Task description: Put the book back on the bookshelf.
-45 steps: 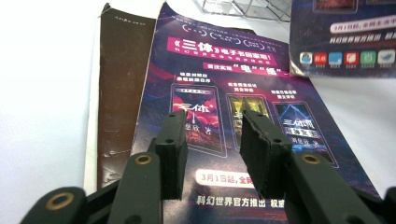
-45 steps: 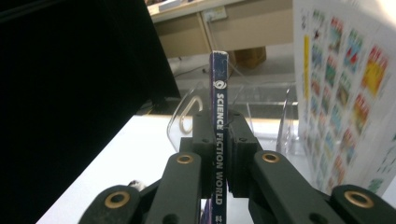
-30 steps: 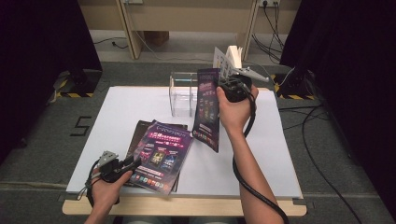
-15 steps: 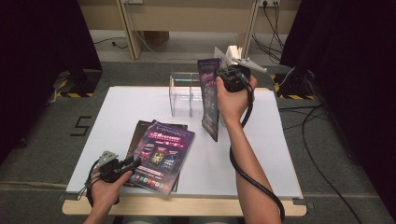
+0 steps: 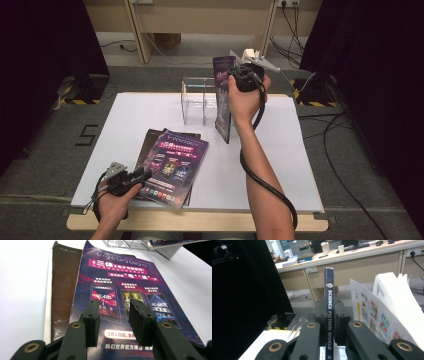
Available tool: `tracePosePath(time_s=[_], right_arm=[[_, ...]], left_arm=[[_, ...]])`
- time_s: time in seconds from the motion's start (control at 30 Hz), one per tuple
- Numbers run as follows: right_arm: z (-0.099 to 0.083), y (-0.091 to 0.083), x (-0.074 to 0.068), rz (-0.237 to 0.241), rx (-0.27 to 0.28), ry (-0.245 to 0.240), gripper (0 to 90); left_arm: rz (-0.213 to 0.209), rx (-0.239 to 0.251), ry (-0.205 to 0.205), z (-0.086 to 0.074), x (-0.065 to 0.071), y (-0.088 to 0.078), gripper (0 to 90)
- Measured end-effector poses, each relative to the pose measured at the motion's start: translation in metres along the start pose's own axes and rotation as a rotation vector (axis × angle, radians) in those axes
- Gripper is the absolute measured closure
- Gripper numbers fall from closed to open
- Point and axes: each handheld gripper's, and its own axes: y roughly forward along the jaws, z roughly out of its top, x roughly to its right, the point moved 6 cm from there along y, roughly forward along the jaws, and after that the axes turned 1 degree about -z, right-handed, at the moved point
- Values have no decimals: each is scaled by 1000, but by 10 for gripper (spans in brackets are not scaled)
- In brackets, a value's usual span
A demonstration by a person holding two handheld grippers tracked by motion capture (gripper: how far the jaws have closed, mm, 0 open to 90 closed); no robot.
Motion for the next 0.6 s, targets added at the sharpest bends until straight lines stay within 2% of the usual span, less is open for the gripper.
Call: tracePosePath(time_s=[0.17, 0.37, 0.43, 0.5, 0.6], right_arm=[[2, 3, -1, -5, 18, 1, 850], [4, 17, -2, -16, 38, 0, 850], [4, 23, 1, -39, 47, -12, 850], [4, 26, 2, -48, 56, -5, 849], [0, 35, 3, -67, 59, -31, 849]], left_arm=[[0, 2, 1, 0, 0, 0, 601], [-2, -1, 5, 0, 1, 0, 602], [-2, -1, 6, -1, 1, 0, 602], [-1, -1, 6, -1, 1, 1, 603], [-1, -6, 11, -2, 0, 1, 603]])
